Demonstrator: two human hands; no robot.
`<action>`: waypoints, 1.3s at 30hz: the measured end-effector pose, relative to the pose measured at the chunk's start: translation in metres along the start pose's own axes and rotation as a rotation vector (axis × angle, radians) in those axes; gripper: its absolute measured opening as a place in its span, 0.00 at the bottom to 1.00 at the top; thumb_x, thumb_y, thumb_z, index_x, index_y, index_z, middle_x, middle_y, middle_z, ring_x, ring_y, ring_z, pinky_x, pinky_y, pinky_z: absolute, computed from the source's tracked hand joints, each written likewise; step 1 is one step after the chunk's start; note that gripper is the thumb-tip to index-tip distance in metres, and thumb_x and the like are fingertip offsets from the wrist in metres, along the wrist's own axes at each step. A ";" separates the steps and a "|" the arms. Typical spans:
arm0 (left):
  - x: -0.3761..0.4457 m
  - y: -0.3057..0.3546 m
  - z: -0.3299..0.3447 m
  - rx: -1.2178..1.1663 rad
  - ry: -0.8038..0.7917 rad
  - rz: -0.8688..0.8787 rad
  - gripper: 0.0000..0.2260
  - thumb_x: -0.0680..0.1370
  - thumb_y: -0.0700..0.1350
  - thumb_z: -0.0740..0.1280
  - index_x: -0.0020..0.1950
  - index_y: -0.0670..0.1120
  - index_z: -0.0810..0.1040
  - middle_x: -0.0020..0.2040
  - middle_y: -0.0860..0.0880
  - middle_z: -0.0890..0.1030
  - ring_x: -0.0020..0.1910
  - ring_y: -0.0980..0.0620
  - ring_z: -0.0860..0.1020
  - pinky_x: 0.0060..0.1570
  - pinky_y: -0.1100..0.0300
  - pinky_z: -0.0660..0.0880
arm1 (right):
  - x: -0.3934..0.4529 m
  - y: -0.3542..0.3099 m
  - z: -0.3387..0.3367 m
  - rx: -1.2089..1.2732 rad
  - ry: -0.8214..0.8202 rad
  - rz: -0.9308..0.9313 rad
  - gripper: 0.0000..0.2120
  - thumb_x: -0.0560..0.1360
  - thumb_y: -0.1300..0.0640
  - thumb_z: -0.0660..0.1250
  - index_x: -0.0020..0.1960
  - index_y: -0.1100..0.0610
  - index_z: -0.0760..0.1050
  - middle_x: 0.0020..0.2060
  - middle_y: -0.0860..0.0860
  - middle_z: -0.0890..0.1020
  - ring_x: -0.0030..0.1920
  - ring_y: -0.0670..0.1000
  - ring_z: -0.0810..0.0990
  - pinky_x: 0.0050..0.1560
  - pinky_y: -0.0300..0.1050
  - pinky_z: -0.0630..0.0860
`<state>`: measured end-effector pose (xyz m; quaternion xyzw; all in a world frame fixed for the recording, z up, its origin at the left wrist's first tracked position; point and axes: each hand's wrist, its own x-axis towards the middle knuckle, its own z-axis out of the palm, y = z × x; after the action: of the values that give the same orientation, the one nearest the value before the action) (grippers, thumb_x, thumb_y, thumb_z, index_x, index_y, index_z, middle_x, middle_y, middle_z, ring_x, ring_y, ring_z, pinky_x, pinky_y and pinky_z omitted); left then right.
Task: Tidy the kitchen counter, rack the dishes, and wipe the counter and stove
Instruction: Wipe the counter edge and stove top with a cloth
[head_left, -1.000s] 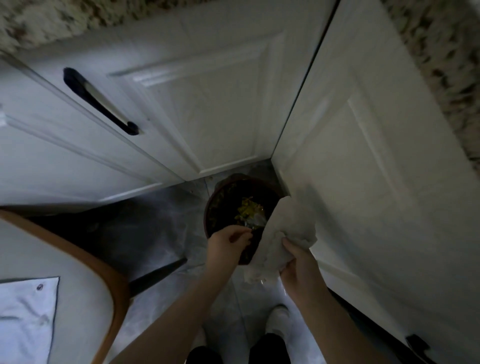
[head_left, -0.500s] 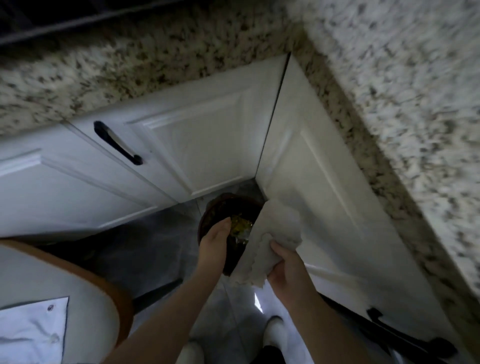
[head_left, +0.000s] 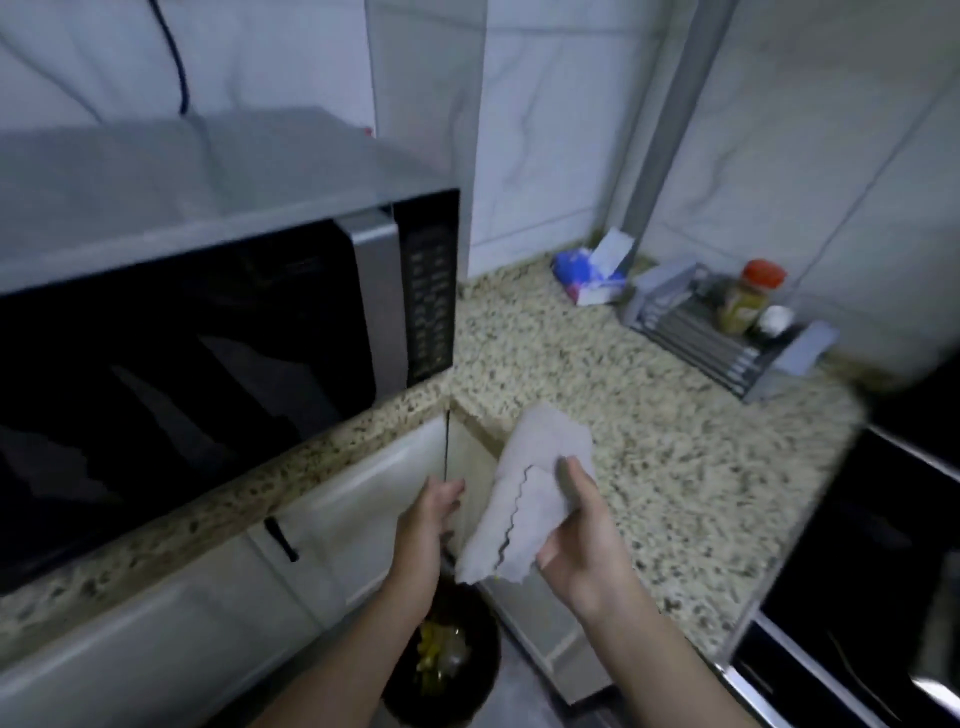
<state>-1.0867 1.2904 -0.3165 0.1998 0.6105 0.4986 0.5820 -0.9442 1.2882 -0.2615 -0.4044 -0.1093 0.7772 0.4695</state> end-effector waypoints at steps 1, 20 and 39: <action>-0.012 0.020 0.012 0.026 -0.041 0.052 0.23 0.82 0.55 0.51 0.61 0.41 0.78 0.63 0.45 0.77 0.63 0.47 0.73 0.64 0.51 0.68 | -0.016 -0.018 0.011 0.001 0.039 -0.062 0.21 0.76 0.46 0.62 0.52 0.62 0.82 0.50 0.59 0.84 0.47 0.55 0.85 0.44 0.47 0.81; -0.281 0.203 0.202 0.055 -0.669 0.339 0.31 0.80 0.62 0.42 0.62 0.45 0.75 0.65 0.46 0.77 0.64 0.46 0.74 0.60 0.50 0.69 | -0.393 -0.234 -0.016 0.053 0.312 -0.701 0.10 0.76 0.70 0.52 0.44 0.64 0.71 0.42 0.58 0.78 0.45 0.57 0.79 0.58 0.49 0.73; -0.588 -0.042 0.424 0.188 -1.180 0.118 0.32 0.79 0.64 0.42 0.58 0.47 0.77 0.60 0.47 0.79 0.59 0.45 0.77 0.55 0.48 0.71 | -0.758 -0.240 -0.298 0.261 0.766 -0.972 0.22 0.67 0.74 0.42 0.47 0.60 0.71 0.51 0.56 0.76 0.54 0.59 0.77 0.50 0.45 0.78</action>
<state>-0.5444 0.9475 0.0224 0.5269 0.2137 0.2789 0.7739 -0.3960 0.7339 0.0758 -0.4975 -0.0088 0.2824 0.8202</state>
